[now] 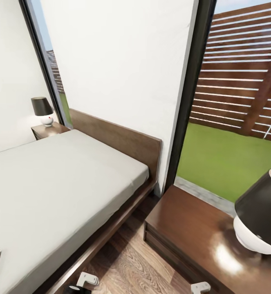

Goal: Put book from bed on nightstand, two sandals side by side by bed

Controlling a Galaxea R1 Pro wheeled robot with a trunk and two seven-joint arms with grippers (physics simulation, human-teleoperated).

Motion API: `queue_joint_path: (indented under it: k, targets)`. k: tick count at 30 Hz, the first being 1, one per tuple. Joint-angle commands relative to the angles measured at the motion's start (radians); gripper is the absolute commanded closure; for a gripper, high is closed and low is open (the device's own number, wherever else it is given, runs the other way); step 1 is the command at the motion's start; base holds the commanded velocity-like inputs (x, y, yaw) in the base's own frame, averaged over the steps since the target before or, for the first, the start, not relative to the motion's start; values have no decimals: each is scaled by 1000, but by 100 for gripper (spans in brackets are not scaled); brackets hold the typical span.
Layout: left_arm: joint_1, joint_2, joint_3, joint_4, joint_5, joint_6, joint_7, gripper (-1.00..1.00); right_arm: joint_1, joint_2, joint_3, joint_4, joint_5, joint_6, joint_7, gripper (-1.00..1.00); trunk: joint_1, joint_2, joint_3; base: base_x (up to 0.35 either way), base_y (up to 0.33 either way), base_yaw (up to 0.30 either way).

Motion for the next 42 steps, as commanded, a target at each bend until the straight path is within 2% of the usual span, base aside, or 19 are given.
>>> queue_joint_path:
  k: [1,11,32,42]
  targets:
    - [0,0,-5,-2,-3,7,4,-100,0,0,-1,-2,10,6,4,-100,0,0,-1,3,-200,18]
    - [1,-2,-5,-2,-4,7,4,-100,0,0,-1,-2,10,6,4,-100,0,0,-1,-2,-96,8]
    - [1,-2,-3,5,-2,6,-7,-100,0,-3,-2,-2,10,4,5,-100,0,0,-1,0,-12,1]
    - [4,-1,0,35,0,-33,-16,-100,0,-5,-2,1,10,-16,5,-100,0,0,-1,0,0,0]
